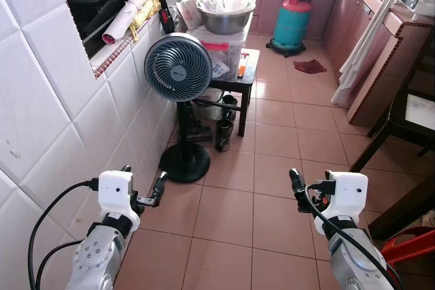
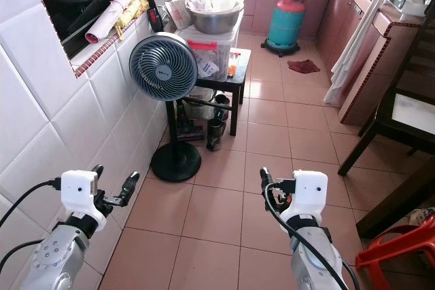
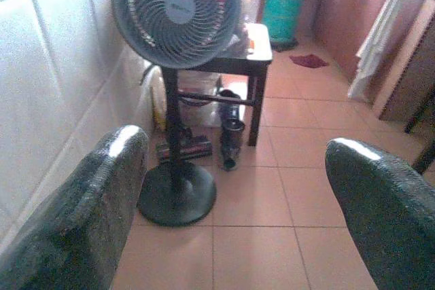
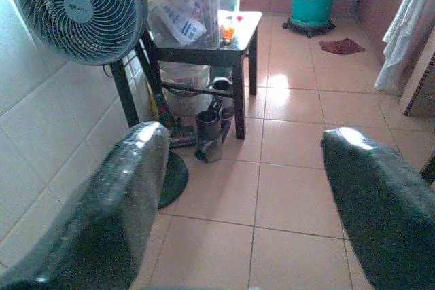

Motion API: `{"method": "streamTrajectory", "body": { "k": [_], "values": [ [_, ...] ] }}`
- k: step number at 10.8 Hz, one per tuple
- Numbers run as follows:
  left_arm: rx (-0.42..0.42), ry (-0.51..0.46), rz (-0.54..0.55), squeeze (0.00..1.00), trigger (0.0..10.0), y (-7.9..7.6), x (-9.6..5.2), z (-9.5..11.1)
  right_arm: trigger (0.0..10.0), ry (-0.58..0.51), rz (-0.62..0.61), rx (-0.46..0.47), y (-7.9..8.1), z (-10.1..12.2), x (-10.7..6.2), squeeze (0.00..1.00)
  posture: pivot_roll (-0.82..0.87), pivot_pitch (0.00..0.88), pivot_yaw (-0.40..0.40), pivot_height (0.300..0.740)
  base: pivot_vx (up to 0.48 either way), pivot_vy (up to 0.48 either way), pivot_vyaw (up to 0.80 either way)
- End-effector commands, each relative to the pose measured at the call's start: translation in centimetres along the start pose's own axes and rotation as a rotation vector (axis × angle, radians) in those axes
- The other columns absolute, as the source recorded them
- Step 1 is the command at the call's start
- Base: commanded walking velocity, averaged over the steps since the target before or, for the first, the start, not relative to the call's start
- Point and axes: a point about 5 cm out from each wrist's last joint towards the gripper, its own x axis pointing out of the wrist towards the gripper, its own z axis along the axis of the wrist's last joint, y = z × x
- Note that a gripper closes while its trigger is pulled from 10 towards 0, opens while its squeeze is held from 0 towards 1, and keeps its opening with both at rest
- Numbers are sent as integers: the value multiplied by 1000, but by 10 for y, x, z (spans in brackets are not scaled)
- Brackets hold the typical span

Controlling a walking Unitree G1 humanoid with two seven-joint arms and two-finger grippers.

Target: Setting the table

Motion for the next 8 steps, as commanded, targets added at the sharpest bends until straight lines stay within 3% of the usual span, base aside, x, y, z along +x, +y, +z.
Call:
{"method": "streamTrajectory", "body": {
  "k": [1,2,3,4,6,7,8],
  "values": [
    [3,-13,-4,0,10000,-1,0,3,0,-5,-13,-2,-2,2,0,0,82,20,-6,740,0,0,0],
    [8,-8,2,0,10000,0,0,2,0,-4,-13,-1,-2,2,0,0,82,20,-6,740,0,0,0],
    [11,-2,9,0,10000,1,1,2,627,-2,-3,12,-1,2,0,0,82,20,-6,740,0,0,0],
    [12,7,16,0,10000,1,2,1,10000,2,1,-12,-1,2,0,0,81,21,-7,740,0,0,0],
    [5,-8,0,0,10000,-2,2,2,10000,-15,-2,-46,-1,5,-1,0,79,22,-7,740,0,0,0],
    [-16,-20,4,0,10000,-1,1,3,10000,-27,-29,-69,-4,7,-2,1000,79,22,-7,740,0,0,0],
    [-9,-18,15,1000,10000,0,1,3,10000,-23,-31,-81,-5,6,-1,1000,79,22,-7,740,0,0,0]
  ]
}}
